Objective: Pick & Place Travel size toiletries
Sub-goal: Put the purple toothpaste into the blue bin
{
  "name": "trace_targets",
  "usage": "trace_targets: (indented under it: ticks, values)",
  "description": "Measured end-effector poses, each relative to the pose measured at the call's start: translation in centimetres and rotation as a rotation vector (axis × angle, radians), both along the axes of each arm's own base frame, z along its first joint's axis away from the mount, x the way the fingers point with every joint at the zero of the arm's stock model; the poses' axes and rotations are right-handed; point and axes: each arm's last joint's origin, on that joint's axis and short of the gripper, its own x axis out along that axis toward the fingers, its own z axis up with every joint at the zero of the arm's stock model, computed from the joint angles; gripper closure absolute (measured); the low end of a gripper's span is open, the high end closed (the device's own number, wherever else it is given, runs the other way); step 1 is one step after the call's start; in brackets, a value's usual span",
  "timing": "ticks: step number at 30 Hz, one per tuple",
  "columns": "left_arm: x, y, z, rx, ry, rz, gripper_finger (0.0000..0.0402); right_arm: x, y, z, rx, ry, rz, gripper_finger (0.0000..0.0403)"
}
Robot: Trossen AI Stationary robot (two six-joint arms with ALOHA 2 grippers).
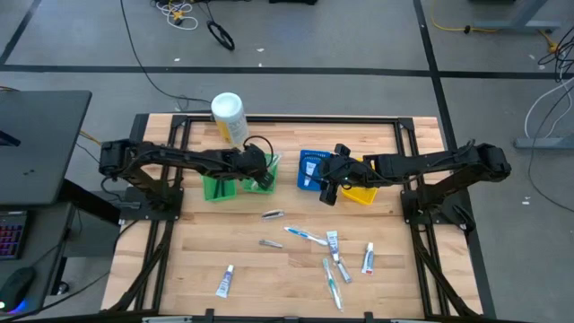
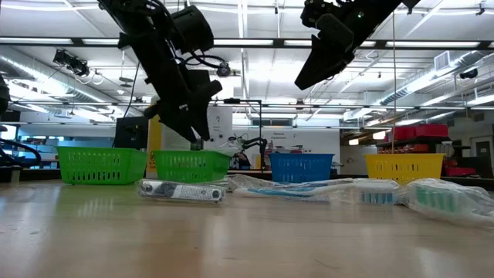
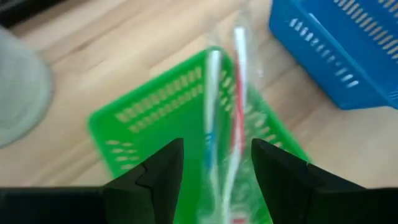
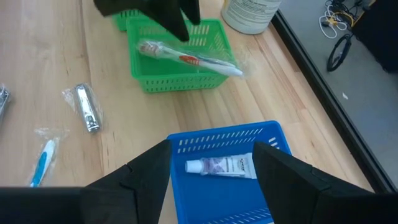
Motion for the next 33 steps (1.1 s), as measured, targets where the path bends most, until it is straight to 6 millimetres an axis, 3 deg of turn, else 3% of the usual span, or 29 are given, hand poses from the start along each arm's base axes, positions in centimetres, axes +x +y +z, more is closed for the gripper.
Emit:
trace_targets:
  ticks: [4, 14, 23, 33]
  values:
    - [-1.4, -0.4, 1.1, 0.001, 0.042, 0.022, 0.0204, 0.0, 0.0, 0.0, 0.018, -0.002, 0.005, 0.0167]
    - [-2.8, -2.6, 3.8, 0.153, 0.012, -0.019, 0.0201, 0.1, 0.1, 0.1, 0.021, -0.02, 0.006, 0.0167]
    - [-3.7, -4.7, 5.4, 0.233, 0.021, -0.202, 0.02, 0.2, 0.1, 0.2, 0.096, -0.067, -0.053, 0.0167]
    - [-3.2, -6.8, 4.6, 0.29, 0.138, -0.52, 0.02, 1.4, 1.2, -2.0, 0.19, 0.003, -0.027, 0.0167]
